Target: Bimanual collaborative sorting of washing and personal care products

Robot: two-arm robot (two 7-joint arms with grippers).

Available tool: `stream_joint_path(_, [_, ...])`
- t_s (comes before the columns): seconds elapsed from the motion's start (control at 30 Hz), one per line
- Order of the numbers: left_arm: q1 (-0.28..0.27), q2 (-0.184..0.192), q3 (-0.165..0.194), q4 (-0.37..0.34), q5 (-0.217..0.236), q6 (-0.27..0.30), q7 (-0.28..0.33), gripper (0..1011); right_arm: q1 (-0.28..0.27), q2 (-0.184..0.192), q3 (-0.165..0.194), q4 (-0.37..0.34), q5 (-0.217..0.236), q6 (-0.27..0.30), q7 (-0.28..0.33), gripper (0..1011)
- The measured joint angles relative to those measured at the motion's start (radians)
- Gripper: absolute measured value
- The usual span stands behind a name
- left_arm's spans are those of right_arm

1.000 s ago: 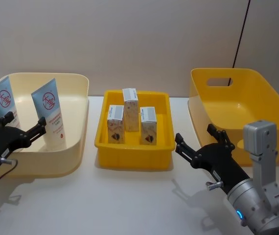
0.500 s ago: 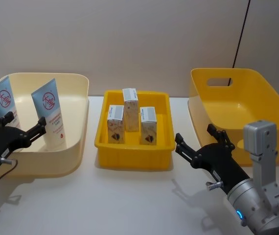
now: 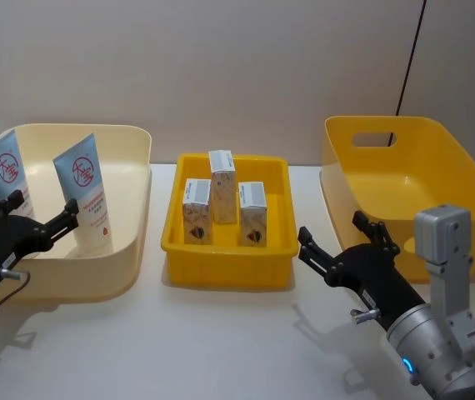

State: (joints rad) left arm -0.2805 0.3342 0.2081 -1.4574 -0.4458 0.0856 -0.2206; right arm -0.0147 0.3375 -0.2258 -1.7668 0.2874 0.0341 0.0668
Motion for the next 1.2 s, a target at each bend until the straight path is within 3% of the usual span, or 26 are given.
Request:
stream_joint_path(0.8, [0.0, 0.0, 0.0, 0.0, 0.0, 0.0, -0.001, 1002, 0.0, 0.0, 0.0, 0.0, 0.0, 0.0, 0.0, 1001])
stream_joint_path(1.2, [-0.001, 0.003, -0.008, -0.001, -0.008, 0.003, -0.03, 1002, 0.0, 0.0, 0.0, 0.0, 0.0, 0.0, 0.0, 1001])
